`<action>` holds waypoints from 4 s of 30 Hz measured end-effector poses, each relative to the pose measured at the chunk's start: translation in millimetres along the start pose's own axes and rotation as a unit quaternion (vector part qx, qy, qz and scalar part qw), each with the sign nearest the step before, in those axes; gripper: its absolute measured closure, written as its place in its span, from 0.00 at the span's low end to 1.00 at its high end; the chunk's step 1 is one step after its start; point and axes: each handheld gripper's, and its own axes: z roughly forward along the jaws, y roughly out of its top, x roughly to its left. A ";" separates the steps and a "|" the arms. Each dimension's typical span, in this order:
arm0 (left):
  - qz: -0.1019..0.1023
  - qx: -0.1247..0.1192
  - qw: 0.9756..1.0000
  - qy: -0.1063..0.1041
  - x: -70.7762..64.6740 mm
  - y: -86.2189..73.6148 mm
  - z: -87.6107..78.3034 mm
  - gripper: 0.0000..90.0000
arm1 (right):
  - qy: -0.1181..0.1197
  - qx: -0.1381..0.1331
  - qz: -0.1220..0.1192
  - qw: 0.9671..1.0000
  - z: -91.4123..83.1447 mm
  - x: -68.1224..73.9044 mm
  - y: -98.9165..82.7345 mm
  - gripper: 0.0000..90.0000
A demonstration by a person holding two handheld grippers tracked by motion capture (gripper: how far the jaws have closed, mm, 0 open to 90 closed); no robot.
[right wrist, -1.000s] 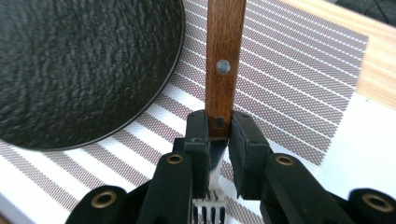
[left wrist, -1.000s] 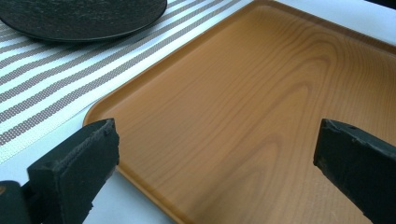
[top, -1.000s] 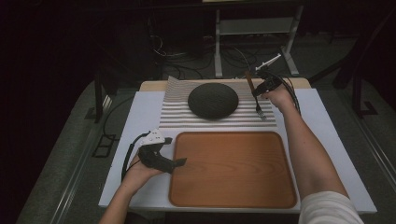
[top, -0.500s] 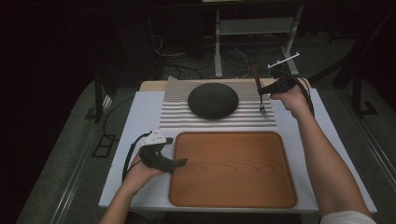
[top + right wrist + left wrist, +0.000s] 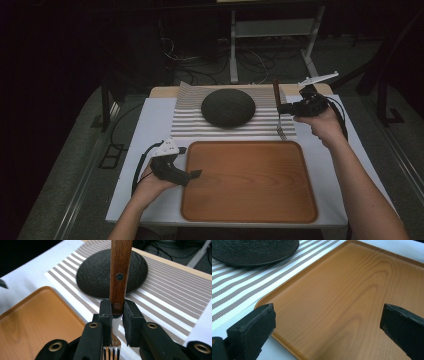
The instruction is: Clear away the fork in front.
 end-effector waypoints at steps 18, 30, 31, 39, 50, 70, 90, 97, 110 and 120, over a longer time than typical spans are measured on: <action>-0.004 0.003 1.000 -0.002 0.2 -1.8 0.7 0.00 | 0.052 -0.036 -0.028 0.998 -10.1 43.9 -41.4 0.86; -0.004 0.001 1.000 0.002 0.3 -2.8 1.1 0.00 | 0.086 -0.020 -0.050 0.995 2.5 78.0 -67.6 0.85; -0.004 0.001 1.000 0.002 0.3 -2.8 1.1 0.00 | 0.086 -0.020 -0.050 0.995 2.5 78.0 -67.6 0.85; -0.012 -0.007 1.000 0.002 -0.4 0.7 1.0 0.00 | 0.089 -0.012 -0.059 0.994 7.0 89.1 -73.8 0.85; -0.003 -0.021 1.000 -0.022 -4.5 33.2 12.1 0.00 | 0.091 -0.024 -0.052 0.994 5.6 86.4 -72.6 0.85; 0.017 -0.052 0.997 -0.060 -25.4 89.7 37.7 0.19 | 0.100 -0.034 -0.049 0.993 9.3 91.4 -69.6 0.85; 0.001 -0.083 0.993 -0.084 -44.6 119.4 63.8 0.43 | 0.116 -0.042 -0.060 0.991 15.0 105.7 -66.6 0.85; -0.016 -0.088 0.992 -0.088 -46.3 115.5 69.7 0.55 | 0.119 -0.049 -0.066 0.989 17.2 115.2 -64.4 0.85; -0.037 -0.092 0.991 -0.095 -47.1 111.1 76.6 0.76 | 0.118 -0.051 -0.069 0.989 23.6 122.4 -62.5 0.85; -0.033 -0.092 0.988 -0.117 -44.8 109.8 75.0 0.86 | 0.121 -0.053 -0.077 0.988 25.9 125.6 -62.8 0.78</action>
